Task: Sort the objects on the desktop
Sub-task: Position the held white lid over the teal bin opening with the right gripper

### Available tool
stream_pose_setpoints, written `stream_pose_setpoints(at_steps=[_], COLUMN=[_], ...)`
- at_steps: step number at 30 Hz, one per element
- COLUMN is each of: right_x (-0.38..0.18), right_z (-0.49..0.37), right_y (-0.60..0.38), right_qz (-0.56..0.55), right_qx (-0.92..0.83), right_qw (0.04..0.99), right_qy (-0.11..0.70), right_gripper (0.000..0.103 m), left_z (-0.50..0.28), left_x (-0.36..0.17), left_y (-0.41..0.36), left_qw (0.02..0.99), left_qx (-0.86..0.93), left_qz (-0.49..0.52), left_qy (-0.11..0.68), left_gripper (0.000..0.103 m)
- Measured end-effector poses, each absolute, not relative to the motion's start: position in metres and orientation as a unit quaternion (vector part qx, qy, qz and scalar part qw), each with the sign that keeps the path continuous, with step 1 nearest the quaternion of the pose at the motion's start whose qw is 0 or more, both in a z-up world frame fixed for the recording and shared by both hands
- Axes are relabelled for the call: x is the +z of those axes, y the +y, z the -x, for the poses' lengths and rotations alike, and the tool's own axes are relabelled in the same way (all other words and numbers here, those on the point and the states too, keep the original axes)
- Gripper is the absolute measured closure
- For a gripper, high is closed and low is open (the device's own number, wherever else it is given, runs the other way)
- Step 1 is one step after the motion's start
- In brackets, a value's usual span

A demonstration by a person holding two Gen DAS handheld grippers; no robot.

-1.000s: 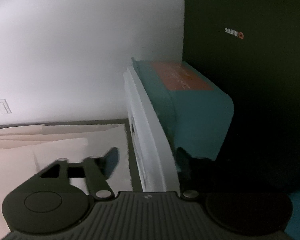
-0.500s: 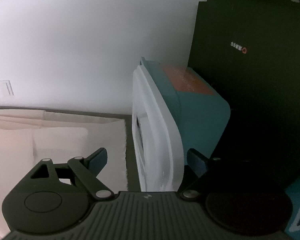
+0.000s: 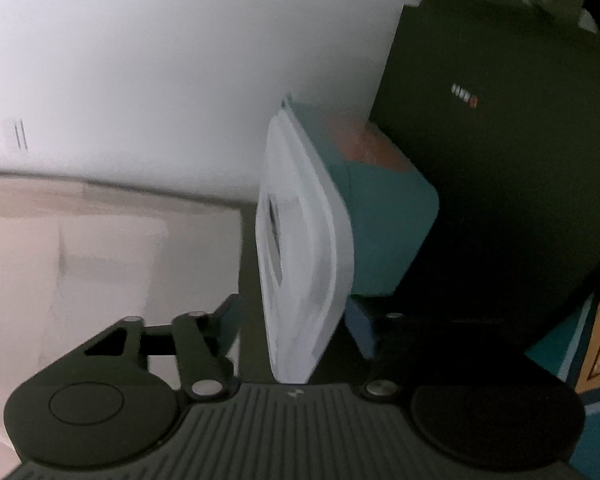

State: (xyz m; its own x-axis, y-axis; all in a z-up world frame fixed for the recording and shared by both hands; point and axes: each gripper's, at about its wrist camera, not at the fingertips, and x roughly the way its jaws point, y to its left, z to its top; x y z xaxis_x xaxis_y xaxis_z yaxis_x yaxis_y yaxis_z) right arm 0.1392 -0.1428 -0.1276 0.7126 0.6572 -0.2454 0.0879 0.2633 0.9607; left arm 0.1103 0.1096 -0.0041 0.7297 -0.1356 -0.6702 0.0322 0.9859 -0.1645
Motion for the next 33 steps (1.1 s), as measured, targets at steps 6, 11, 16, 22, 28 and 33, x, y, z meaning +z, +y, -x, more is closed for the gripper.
stream_pose_setpoints(at_steps=[6, 11, 16, 22, 28, 33], right_x=[-0.128, -0.134, -0.139, -0.141, -0.145, -0.148], right_z=[-0.149, -0.155, -0.162, -0.166, -0.177, -0.191], right_y=[-0.124, -0.114, -0.1, -0.089, -0.086, -0.083], right_qz=[-0.56, -0.559, -0.556, -0.549, -0.558, -0.572], right_qx=[0.205, 0.21, 0.213, 0.21, 0.205, 0.205], right_qw=[0.727, 0.721, 0.715, 0.718, 0.718, 0.708], right_qy=[0.339, 0.351, 0.367, 0.372, 0.363, 0.36], right_gripper=[0.055, 0.061, 0.072, 0.085, 0.085, 0.085], left_z=[-0.114, -0.116, -0.121, -0.129, -0.136, -0.144], left_x=[-0.01, -0.012, -0.018, -0.024, -0.023, -0.025], left_y=[0.116, 0.119, 0.121, 0.125, 0.127, 0.126], left_qw=[0.925, 0.926, 0.926, 0.924, 0.927, 0.927], left_qx=[-0.035, -0.033, -0.034, -0.034, -0.035, -0.038], left_qz=[0.076, 0.074, 0.076, 0.079, 0.076, 0.074], left_qy=[0.37, 0.368, 0.369, 0.372, 0.365, 0.365], left_gripper=[0.033, 0.033, 0.033, 0.036, 0.036, 0.036])
